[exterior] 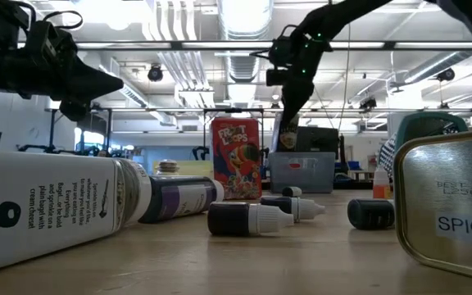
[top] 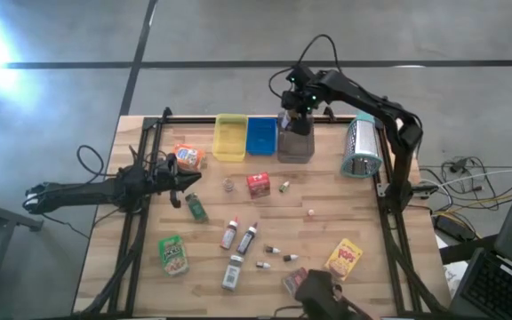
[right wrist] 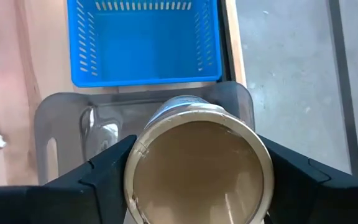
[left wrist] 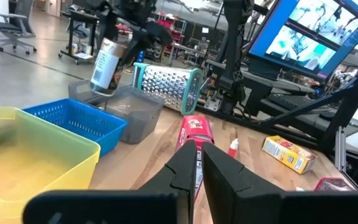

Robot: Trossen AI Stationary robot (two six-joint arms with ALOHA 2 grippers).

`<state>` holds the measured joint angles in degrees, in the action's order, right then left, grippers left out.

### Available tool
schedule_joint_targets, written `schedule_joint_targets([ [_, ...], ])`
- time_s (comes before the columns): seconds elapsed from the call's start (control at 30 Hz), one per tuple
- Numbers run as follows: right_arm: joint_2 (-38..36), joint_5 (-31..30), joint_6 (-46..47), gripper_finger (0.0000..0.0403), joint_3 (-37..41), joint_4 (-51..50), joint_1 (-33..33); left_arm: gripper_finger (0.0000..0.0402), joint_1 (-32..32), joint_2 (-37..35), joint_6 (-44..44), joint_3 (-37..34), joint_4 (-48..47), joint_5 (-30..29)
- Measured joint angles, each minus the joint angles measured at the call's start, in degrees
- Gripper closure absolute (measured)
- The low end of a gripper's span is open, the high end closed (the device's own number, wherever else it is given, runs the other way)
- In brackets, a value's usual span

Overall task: Pick & Place Kitchen Items
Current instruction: Put the gold seasoning bottle into the black bin

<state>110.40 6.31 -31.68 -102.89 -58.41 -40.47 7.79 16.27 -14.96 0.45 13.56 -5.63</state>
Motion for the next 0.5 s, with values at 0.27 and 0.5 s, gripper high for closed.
schedule_joint_targets([
  [0.27, 4.4, 0.1, 0.1, 0.0115, -2.1, -1.0, -1.8, 0.0371, 0.0, 0.0, 0.0, 0.0, 0.0, 0.0],
  [0.5, 7.2, 1.0, -0.2, 0.0133, -3.5, -1.2, -2.3, 0.0371, 0.0, 0.0, 0.0, 0.0, -0.1, 0.0],
])
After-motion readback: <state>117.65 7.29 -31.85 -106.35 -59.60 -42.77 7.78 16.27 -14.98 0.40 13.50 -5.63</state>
